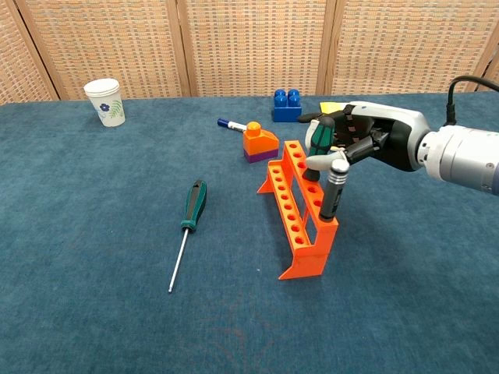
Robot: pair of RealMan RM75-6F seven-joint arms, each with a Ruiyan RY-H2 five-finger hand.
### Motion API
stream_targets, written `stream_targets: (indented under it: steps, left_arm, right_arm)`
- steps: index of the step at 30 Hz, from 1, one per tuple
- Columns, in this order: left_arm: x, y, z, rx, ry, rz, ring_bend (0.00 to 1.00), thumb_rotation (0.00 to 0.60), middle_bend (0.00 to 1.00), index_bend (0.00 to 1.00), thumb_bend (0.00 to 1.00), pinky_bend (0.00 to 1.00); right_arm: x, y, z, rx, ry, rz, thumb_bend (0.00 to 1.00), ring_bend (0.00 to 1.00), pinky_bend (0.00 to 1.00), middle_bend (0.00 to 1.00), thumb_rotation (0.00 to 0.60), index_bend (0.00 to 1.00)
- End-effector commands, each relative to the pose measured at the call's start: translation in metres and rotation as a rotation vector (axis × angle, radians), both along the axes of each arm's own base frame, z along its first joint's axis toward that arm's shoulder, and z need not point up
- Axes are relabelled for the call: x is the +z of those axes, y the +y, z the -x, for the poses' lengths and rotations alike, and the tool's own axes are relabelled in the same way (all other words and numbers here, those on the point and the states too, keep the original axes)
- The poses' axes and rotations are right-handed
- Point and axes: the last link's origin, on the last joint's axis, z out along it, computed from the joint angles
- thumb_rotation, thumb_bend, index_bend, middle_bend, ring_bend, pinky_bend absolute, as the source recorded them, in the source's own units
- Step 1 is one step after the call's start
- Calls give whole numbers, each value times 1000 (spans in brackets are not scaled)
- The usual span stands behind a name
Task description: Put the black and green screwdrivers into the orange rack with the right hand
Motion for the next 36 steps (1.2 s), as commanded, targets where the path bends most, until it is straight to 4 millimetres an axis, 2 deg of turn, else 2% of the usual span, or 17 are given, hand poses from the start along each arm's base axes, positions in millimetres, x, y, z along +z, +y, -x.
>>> stream_targets:
  steps: [1, 7, 24, 36]
  left_arm:
    - [0, 0, 0, -1, -1, 2, 0, 600, 0, 0, 0, 0]
    - [0, 0, 0, -2, -1, 2, 0, 600, 0, 0, 0, 0]
    - [-1, 0, 0, -2, 1, 3, 0, 600, 0, 0, 0, 0]
    - [-1, -1, 0, -4, 1, 1, 0, 600, 0, 0, 0, 0]
  right_arm:
    - [0, 0, -2, 5, -4, 3, 426, 0, 24, 9, 600, 664]
    - [-1, 0, -3, 23, 14, 6, 390, 0, 24, 9, 600, 659]
    - [-1, 3, -3, 49, 41, -7, 315, 0, 24, 12, 600, 441]
    - [1, 4, -5, 62, 53, -4, 273, 0, 24, 13, 600, 418]
